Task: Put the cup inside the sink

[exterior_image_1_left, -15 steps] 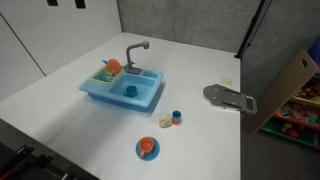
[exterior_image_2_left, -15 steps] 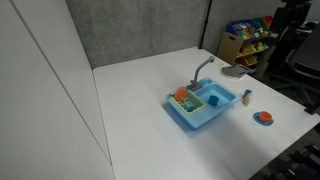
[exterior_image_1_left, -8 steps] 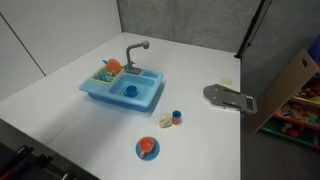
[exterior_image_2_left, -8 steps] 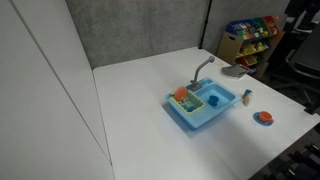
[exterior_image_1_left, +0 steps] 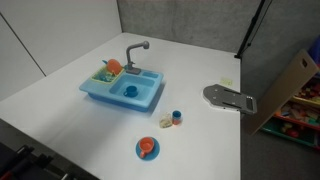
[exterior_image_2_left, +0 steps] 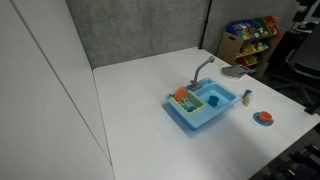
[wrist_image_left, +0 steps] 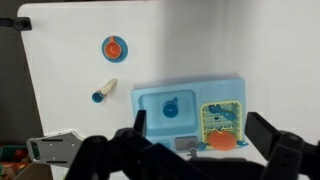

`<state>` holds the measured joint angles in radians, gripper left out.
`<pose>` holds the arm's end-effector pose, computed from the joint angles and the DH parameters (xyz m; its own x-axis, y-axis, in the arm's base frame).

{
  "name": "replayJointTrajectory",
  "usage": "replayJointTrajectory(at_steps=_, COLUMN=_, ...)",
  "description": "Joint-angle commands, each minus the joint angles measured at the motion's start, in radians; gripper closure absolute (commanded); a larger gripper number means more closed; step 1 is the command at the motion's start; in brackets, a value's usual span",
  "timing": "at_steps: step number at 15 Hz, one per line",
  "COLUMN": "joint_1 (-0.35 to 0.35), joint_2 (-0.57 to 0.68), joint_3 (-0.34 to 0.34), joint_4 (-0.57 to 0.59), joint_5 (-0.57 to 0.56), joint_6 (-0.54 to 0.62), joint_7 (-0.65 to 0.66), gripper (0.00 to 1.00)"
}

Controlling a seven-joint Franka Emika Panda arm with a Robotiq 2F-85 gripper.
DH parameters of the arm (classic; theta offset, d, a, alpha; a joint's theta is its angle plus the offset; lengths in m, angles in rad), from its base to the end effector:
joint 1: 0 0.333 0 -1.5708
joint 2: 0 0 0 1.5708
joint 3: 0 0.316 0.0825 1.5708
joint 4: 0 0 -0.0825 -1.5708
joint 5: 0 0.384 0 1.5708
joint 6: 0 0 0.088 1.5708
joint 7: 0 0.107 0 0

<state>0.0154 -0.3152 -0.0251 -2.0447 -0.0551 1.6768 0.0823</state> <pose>0.4549 -0.0110 0.5684 0.9952 -0.0843 -0.0489 -0.0818 -0.9954 0.0508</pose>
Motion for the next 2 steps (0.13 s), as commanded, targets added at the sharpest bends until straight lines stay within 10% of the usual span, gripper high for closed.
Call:
replayJointTrajectory(at_steps=1, joint_1=-0.013, joint_2=0.003, joint_3=0.011, joint_4=0.002, joint_5=0.003, joint_6=-0.002, joint_7=-0.003, gripper=0.0)
replayJointTrajectory(at_steps=2, joint_1=-0.013, joint_2=0.005, joint_3=0.011, joint_4=0.002, joint_5=0.003, joint_6=-0.002, joint_7=-0.003, gripper=0.0)
